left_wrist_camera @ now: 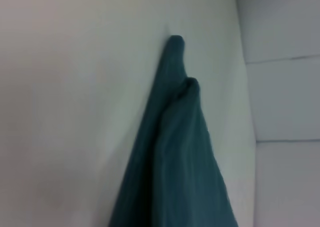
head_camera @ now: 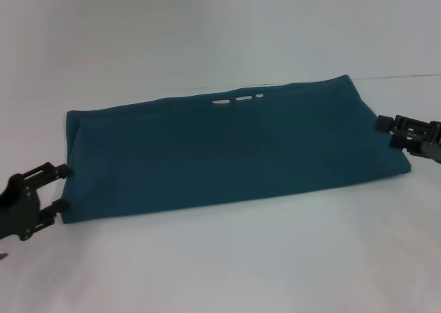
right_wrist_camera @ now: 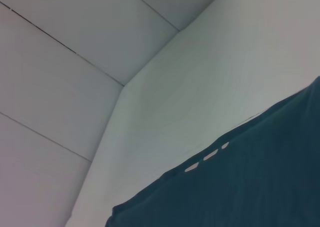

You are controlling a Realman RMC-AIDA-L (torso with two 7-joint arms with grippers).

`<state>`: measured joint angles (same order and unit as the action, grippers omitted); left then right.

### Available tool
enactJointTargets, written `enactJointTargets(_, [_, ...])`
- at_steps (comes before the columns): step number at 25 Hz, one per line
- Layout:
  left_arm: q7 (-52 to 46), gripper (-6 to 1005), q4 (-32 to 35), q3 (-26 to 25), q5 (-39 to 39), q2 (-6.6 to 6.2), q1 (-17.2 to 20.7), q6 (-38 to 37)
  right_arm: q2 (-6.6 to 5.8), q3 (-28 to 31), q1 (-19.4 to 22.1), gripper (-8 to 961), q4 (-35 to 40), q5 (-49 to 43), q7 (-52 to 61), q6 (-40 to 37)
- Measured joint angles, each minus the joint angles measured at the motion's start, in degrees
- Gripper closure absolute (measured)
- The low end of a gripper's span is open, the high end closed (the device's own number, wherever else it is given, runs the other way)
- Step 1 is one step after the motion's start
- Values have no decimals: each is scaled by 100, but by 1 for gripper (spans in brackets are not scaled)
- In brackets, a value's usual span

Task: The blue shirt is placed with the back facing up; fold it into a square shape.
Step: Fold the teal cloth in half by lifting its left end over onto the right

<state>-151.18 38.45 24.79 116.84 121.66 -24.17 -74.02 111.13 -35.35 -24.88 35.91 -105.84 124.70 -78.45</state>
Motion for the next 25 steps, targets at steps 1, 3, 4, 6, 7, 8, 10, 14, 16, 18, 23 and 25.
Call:
enactJointTargets(1, [10,280,-77,7,3,2,-27,105,-1,-2,-1,71,-4,-13,-10,6])
enactJointTargets(3, [45,280,-237,27,23,7,-71,357,-2,-4,-4,72,-15,-44,-34,10])
enactJointTargets(4, [62,280,-284,35,26,9,-81,432,-2,-5,-4,72,-22,-52,-40,10])
enactJointTargets(6, [104,280,-404,52,36,10,-106,581,-3,-7,6,73,-36,-56,-45,12])
enactJointTargets(7, [118,280,-438,61,39,10,-110,622,-3,-7,17,73,-38,-56,-45,14])
enactJointTargets(8, [124,280,-457,71,41,10,-109,650,-3,-7,28,73,-40,-56,-45,17])
enactJointTargets(10, [132,280,-463,75,41,13,-90,665,-4,4,48,74,-43,-56,-46,21])
enactJointTargets(14, [148,280,-418,46,41,6,-66,429,-4,32,57,75,-43,-56,-46,21])
enactJointTargets(16, [84,280,-350,31,70,-46,-19,157,-5,21,59,75,-43,-56,-41,17])
enactJointTargets(18, [-82,280,-227,5,143,-84,69,-15,-10,2,60,76,-43,-56,-35,13])
enactJointTargets(23, [-338,281,-119,-42,201,-75,210,-87,-35,13,62,77,-129,-54,-44,15])
enactJointTargets(25, [-375,281,-151,-44,203,-67,217,-21,-48,17,62,78,-170,-53,-47,29])
